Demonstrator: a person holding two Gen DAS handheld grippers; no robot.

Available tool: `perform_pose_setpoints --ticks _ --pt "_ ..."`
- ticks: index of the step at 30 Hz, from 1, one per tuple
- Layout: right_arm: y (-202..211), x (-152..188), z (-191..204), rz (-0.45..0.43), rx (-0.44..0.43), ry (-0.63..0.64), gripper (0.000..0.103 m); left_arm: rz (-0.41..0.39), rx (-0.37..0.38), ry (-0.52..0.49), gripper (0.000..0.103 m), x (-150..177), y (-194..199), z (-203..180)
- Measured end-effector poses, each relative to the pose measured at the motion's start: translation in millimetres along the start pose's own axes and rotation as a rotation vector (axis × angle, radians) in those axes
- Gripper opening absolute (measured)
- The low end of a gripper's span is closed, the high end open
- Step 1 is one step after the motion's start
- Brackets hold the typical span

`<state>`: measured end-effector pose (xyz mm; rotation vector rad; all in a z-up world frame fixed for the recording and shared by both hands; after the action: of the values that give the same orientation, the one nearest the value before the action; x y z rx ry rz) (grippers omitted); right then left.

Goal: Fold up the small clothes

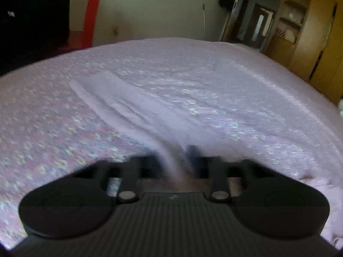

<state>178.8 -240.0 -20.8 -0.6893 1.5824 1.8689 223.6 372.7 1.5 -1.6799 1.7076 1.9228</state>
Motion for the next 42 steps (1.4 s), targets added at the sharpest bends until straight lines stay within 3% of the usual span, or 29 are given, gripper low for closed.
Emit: perform_pose_setpoints --ticks 3,9,16,24,32,42 --pt "-0.5 -1.1 -1.8 0.003 -0.004 0.007 0.102 -0.006 0.073 0.052 0.010 -4.0 8.8 9.3" --pt "1.8 -5.2 -3.8 0.013 -0.023 -0.021 0.102 -0.140 0.143 0.022 0.010 -11.7 66.5 7.2" --pt "9.8 -7.6 -11.0 0.020 -0.053 -0.085 0.102 -0.239 0.295 -0.030 0.010 -18.8 137.8 -40.3" --pt "23.5 -5.5 -15.7 0.014 -0.086 -0.135 0.102 -0.285 0.472 -0.170 0.010 5.1 204.0 -120.0" --pt "33.6 -6.4 -13.9 0.007 -0.101 -0.143 0.102 -0.163 0.602 -0.214 0.010 69.3 205.0 -181.9" --pt "36.7 -20.0 -1.9 0.050 -0.116 -0.132 0.102 0.087 0.607 -0.332 0.012 162.8 165.4 -212.9"
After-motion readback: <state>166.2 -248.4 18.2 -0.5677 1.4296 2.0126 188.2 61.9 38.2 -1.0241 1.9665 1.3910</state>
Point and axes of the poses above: each gripper's, at about its wrist camera, not at the fingertips, and y roughly against the way its jaws point, z to its left, x to its underside, the point moved 7 cm from there along -y, roughly the way its jaws point, and after that the axes turned 5 degrees about z, right-handed, at the moved point
